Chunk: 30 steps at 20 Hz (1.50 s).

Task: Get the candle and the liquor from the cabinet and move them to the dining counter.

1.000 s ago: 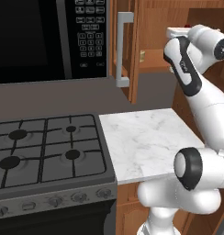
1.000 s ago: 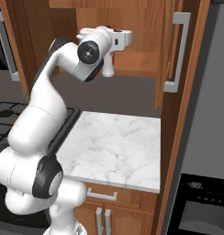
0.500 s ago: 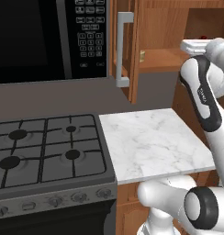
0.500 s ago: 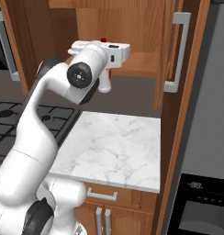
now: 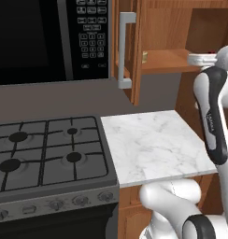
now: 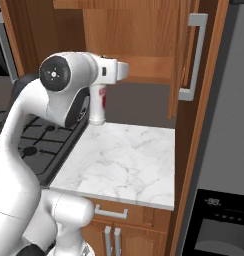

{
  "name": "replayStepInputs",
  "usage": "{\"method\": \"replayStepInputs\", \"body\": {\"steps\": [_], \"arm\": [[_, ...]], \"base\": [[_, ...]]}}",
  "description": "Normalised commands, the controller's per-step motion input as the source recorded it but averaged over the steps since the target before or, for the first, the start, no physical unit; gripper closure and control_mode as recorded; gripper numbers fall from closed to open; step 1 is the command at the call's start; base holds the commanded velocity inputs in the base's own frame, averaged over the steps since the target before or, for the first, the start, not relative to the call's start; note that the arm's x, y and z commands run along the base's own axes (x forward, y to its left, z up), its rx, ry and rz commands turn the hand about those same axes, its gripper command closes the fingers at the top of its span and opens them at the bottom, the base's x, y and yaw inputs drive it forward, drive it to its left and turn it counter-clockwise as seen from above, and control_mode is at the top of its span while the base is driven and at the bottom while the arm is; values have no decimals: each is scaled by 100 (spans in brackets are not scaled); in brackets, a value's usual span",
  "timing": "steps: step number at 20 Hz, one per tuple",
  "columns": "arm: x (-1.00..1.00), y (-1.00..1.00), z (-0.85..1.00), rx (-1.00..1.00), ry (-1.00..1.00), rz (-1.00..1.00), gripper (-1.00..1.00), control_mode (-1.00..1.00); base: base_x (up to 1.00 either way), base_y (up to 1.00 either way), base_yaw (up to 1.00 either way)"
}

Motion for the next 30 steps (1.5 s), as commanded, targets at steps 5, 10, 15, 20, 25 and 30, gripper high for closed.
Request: {"method": "replayStepInputs", "body": {"steps": [5, 10, 15, 20, 25, 30], "arm": [[-74, 17, -49, 0, -5, 1, 100, -100], [-53, 17, -31, 0, 1, 1, 100, -100], [-27, 23, -16, 0, 0, 1, 100, -100], [-27, 17, -8, 0, 0, 0, 100, -100], [-23, 14, -5, 0, 0, 1, 100, -100], [-2, 23, 0, 0, 0, 0, 100, -100]], "base": [[0, 0, 0], [0, 0, 0], [0, 0, 0], [0, 0, 0], [0, 0, 0], [0, 0, 0]]}}
